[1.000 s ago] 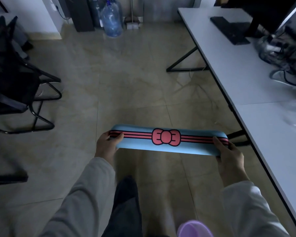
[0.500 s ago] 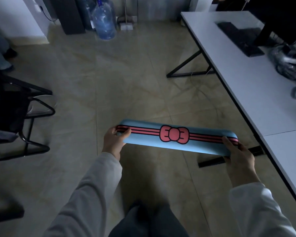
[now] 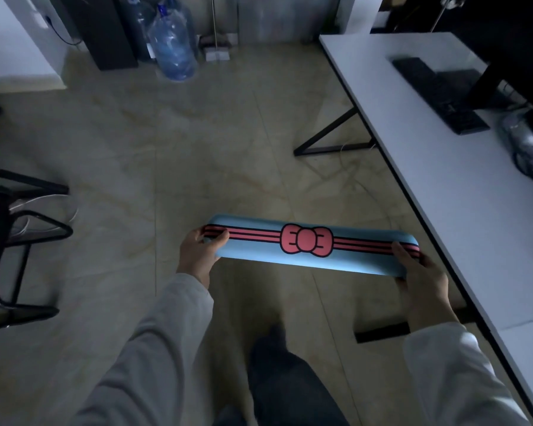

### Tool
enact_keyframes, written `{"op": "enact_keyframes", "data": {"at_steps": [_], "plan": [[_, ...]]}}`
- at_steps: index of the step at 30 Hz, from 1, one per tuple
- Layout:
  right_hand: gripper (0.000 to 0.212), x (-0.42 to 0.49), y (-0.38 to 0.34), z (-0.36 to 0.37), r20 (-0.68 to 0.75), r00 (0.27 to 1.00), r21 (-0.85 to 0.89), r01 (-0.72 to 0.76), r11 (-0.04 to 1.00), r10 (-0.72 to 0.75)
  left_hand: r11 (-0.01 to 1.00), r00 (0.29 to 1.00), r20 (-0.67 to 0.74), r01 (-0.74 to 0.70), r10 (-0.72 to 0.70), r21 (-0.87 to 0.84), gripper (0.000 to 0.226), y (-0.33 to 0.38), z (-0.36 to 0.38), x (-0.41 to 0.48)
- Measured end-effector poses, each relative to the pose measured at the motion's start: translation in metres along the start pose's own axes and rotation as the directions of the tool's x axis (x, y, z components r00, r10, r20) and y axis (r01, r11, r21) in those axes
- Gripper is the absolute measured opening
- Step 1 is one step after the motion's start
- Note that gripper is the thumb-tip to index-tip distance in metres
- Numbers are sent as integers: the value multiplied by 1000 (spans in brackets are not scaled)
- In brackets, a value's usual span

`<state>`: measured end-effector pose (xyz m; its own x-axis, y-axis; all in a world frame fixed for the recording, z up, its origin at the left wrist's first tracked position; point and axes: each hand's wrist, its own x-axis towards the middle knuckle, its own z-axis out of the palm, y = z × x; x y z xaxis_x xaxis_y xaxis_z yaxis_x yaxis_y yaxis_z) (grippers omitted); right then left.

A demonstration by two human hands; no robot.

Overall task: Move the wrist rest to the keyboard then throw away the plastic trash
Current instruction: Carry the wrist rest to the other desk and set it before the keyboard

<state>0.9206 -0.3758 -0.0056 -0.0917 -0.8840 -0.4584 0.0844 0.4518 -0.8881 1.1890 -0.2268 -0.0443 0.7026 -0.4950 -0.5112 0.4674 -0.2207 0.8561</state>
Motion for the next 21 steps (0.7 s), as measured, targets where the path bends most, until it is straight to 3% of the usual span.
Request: {"op": "enact_keyframes", "data": {"at_steps": [9,15,21], "plan": [[34,99,-73,64,41,998,-57,46,997,-44,997,999,-3,-45,45,-57,16,61,85,83],[34,141,-93,102,56,998,-26,15,1000,-14,997,998,-13,-56,56,-43,31,89,112,131],[28,175,-104,134,-39,999,-35,-13,999,12,1000,998,53,-30,30,-2,37,116,143,192]]}}
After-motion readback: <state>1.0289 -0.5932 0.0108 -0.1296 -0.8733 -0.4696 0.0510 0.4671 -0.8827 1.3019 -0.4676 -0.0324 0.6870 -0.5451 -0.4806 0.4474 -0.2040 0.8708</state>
